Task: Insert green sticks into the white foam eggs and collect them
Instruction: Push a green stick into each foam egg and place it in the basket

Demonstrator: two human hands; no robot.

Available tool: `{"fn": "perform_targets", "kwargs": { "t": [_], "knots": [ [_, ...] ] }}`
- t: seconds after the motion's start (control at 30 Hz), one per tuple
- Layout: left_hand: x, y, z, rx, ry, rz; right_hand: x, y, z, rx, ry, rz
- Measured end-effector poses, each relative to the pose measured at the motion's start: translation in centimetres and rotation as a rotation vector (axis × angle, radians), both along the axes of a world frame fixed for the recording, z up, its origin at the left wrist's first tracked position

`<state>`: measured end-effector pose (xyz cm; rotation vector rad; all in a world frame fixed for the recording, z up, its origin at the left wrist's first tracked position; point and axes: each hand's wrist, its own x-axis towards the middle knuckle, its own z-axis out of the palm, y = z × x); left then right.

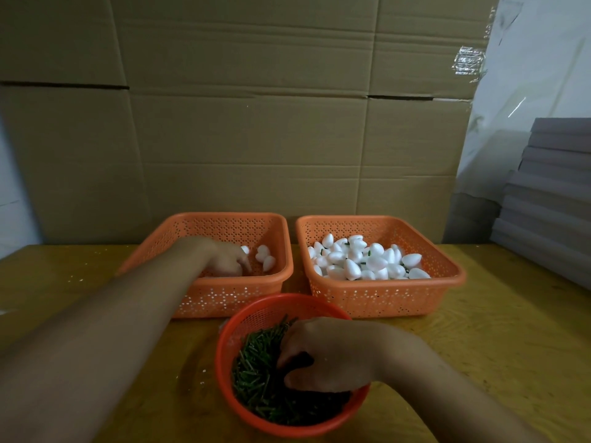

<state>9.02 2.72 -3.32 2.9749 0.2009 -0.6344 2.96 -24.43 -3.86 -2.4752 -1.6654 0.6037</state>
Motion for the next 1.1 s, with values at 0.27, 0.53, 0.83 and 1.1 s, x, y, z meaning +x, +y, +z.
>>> {"fn": "perform_targets", "kwargs": {
  "t": [0.27,0.53,0.83,1.1],
  "knots": [
    [-1.0,2.0,0.7,-0.295,-0.566,0.021,0.0,0.0,0.0,0.001,-0.028,0.01],
    [-6.9,-1.9,2.6,-0.845,-0.889,-0.043,0.0,0.1,-0.2,0.015,-0.035,0.01],
    [-11.9,-6.2,2.7,-1.07,-0.912,-0.173,-0.1,0.1,-0.1,0.003,-0.04,0.004],
    [-12.2,-6.2,2.0,-1.12,-0.865,-0.144,-0.3,0.1,0.0,0.002,-0.048,0.006]
  ]
}}
